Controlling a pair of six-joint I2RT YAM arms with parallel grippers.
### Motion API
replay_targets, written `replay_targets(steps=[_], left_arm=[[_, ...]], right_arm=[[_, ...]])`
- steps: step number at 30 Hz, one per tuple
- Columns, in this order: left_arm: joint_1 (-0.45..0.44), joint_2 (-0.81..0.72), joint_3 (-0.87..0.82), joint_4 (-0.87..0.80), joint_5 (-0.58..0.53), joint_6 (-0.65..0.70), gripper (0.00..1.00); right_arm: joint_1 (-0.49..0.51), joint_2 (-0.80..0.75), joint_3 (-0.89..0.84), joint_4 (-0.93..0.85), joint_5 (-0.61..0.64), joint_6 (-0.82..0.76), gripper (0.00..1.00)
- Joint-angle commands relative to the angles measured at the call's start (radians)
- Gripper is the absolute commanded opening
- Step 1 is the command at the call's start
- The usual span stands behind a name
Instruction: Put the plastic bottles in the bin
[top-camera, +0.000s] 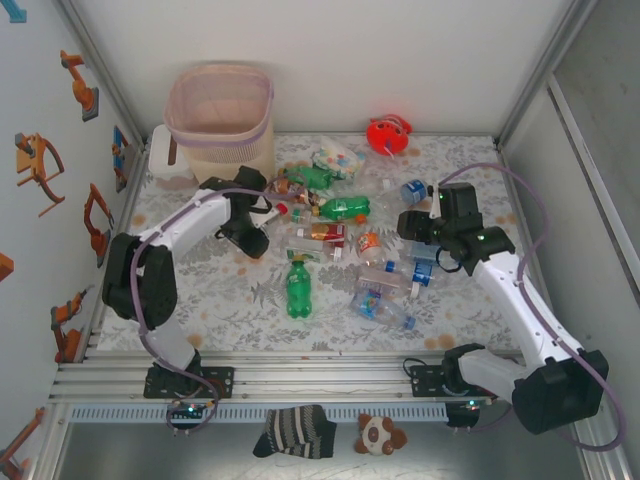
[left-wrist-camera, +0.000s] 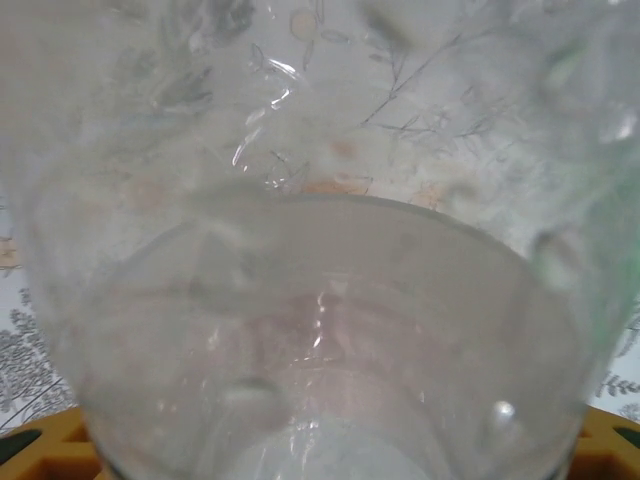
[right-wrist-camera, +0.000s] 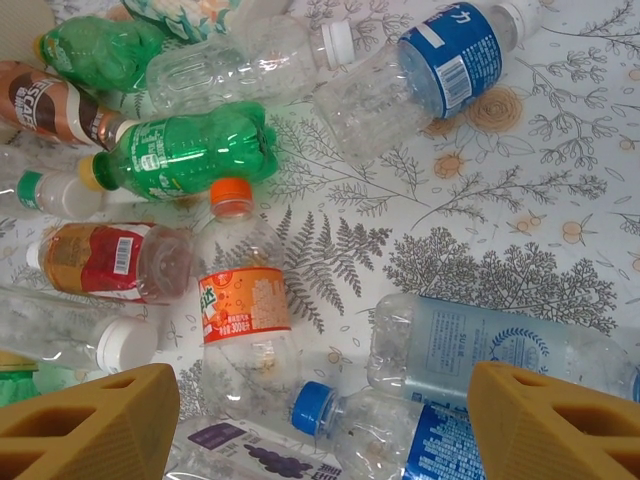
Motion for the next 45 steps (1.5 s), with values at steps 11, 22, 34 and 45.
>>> replay_targets(steps=[11, 22, 34, 45], left_arm=[[0.025, -0.238, 0.1, 0.093, 0.118, -0.053, 0.5], [0.081, -0.273, 0.268, 0.233, 0.195, -0.115, 0.49], [0.136, -0.033, 0.664, 0.254, 0.136, -0.176, 0.46], [0.211, 0.357, 1.225, 0.028, 0.155, -0.284, 0.44]], right_arm=[[0.014, 0.0, 0.034, 0.017, 0.001, 0.007, 0.75], [0.016, -0.006, 0.038, 0.01, 0.014, 0.007, 0.75], [0.016, -0.03, 0.047, -0.011, 0.036, 0.002, 0.75], [0.016, -0.062, 0.048, -0.037, 0.054, 0.001, 0.75]])
